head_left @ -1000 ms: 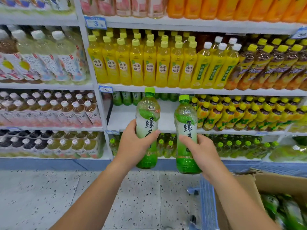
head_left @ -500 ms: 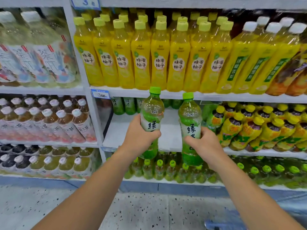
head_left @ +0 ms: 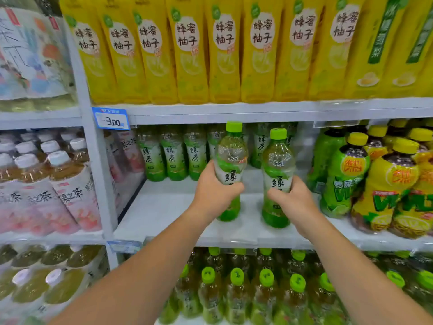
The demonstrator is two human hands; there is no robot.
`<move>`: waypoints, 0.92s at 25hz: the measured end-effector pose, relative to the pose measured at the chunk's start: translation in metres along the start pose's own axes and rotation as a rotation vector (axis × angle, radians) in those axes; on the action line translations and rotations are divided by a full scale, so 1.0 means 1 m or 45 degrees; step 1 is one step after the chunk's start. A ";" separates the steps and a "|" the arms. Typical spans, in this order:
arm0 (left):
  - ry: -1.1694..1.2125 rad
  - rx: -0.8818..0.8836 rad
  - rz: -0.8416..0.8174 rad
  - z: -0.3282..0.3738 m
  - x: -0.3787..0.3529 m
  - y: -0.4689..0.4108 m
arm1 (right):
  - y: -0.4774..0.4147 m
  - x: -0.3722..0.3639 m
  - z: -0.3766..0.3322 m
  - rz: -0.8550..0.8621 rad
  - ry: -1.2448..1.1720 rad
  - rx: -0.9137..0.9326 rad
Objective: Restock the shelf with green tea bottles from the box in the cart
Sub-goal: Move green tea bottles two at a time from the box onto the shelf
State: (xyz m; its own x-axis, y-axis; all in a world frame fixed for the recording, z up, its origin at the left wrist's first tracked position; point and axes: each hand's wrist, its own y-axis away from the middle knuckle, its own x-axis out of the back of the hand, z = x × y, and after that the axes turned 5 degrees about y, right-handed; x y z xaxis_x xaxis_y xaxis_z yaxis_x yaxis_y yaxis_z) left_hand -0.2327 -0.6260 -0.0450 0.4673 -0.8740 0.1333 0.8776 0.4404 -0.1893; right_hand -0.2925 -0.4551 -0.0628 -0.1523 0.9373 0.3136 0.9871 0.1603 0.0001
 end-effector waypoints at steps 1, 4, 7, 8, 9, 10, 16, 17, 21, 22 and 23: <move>0.030 -0.029 -0.006 -0.009 -0.006 -0.004 | -0.002 -0.004 0.009 0.011 -0.009 0.053; 0.094 -0.099 -0.032 -0.029 -0.022 -0.013 | -0.011 -0.012 0.028 0.060 -0.047 0.159; 0.129 -0.180 -0.037 -0.045 -0.028 -0.015 | -0.015 -0.012 0.035 0.054 -0.074 0.213; 0.127 -0.196 -0.043 -0.048 -0.027 -0.016 | -0.016 -0.011 0.036 0.034 -0.061 0.232; 0.115 -0.202 -0.057 -0.051 -0.026 -0.017 | -0.015 -0.009 0.036 0.017 -0.036 0.245; 0.099 -0.200 -0.085 -0.051 -0.023 -0.016 | -0.014 -0.007 0.039 -0.003 0.009 0.260; -0.257 -0.204 -0.158 -0.071 -0.002 -0.006 | 0.002 0.009 0.064 0.084 0.346 0.382; -0.248 -0.218 -0.129 -0.075 -0.002 -0.004 | 0.002 0.008 0.066 0.107 0.359 0.410; -0.218 -0.240 -0.018 -0.081 -0.008 -0.005 | -0.013 0.001 0.066 0.093 0.361 0.427; -0.203 -0.227 0.003 -0.080 -0.010 -0.008 | -0.022 0.000 0.064 0.065 0.371 0.416; -0.204 -0.220 0.026 -0.081 -0.012 -0.015 | -0.031 -0.001 0.062 0.045 0.389 0.411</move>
State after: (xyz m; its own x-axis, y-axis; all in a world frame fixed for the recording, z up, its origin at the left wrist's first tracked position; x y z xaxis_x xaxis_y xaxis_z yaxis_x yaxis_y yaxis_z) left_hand -0.2601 -0.6386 -0.1228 0.5081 -0.8153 0.2776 0.8427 0.4040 -0.3559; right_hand -0.3263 -0.4416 -0.1219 -0.0493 0.8172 0.5742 0.9178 0.2639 -0.2968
